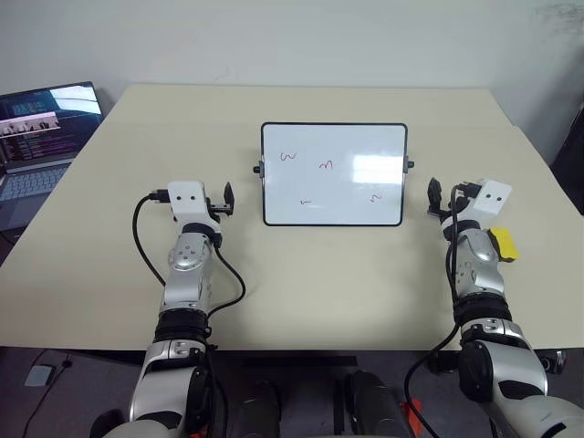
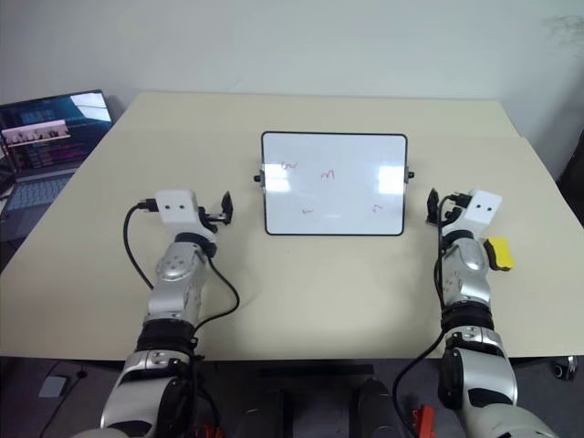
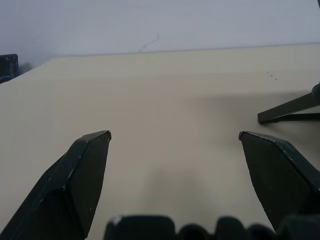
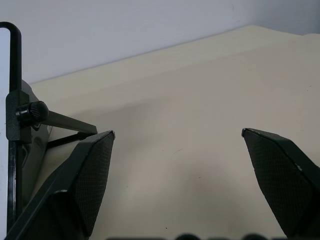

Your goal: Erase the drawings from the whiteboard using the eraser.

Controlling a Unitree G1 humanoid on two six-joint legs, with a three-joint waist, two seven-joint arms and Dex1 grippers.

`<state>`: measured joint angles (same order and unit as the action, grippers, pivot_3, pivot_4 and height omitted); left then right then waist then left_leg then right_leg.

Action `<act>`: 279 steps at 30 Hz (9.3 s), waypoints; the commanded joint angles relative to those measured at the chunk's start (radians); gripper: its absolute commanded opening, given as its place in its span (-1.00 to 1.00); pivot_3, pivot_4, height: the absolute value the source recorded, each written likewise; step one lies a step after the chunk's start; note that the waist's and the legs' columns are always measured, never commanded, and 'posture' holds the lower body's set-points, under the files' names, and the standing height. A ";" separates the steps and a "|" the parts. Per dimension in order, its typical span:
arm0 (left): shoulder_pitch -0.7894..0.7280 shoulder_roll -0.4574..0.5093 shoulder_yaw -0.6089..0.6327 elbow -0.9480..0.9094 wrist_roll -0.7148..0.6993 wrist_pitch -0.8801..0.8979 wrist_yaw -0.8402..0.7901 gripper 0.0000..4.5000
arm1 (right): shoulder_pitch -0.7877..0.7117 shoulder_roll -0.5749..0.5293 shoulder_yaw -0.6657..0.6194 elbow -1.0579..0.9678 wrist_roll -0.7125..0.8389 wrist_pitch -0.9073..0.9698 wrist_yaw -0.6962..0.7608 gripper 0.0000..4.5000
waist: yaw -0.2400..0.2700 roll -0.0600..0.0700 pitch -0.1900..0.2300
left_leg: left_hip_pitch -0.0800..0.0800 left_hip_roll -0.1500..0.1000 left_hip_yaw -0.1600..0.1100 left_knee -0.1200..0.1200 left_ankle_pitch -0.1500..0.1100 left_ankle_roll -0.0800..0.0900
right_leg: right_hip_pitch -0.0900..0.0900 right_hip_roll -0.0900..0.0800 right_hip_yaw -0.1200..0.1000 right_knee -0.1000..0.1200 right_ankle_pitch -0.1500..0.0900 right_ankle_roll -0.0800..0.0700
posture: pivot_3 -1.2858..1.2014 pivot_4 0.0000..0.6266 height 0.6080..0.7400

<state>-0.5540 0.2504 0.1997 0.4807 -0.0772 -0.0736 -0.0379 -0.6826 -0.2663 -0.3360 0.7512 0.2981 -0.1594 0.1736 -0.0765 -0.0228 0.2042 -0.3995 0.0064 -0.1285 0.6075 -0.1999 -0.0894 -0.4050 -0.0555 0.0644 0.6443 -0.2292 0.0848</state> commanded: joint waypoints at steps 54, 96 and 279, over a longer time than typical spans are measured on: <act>-0.309 0.262 -0.335 -0.556 -0.463 0.731 -0.859 1.00 | 0.141 -0.501 -0.121 -0.618 0.229 0.923 0.086 0.99 | 0.013 0.001 0.001 | 0.000 0.002 0.005 0.000 0.000 0.000 | -0.002 0.002 0.003 0.000 -0.005 0.002 | 0.03 -0.52 1.00; -0.260 0.123 -0.471 -0.550 -0.328 0.786 -0.833 1.00 | 0.333 -0.450 -0.141 -0.532 0.180 1.018 0.146 0.40 | 0.017 0.001 0.001 | 0.000 0.002 0.008 0.001 0.000 0.000 | -0.002 0.002 0.006 0.000 -0.005 0.004 | 0.03 -0.52 1.00; 0.018 0.738 -0.127 -0.703 -0.301 0.763 -0.954 1.00 | -0.163 -0.636 0.500 -0.748 -0.385 0.581 0.902 -0.70 | -0.008 0.001 0.003 | -0.001 0.004 0.005 -0.002 -0.002 -0.002 | -0.006 0.002 0.002 0.002 -0.009 0.000 | 0.03 -0.52 1.00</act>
<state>-0.5276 0.9626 0.0377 -0.2208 -0.3765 0.7104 -0.9814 -0.8377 -0.8768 0.2132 0.0411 -0.0954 0.4264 1.0803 -0.0847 -0.0219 0.2071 -0.4008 0.0106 -0.1236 0.6054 -0.2018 -0.0913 -0.4113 -0.0532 0.0666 0.6467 -0.2380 0.0849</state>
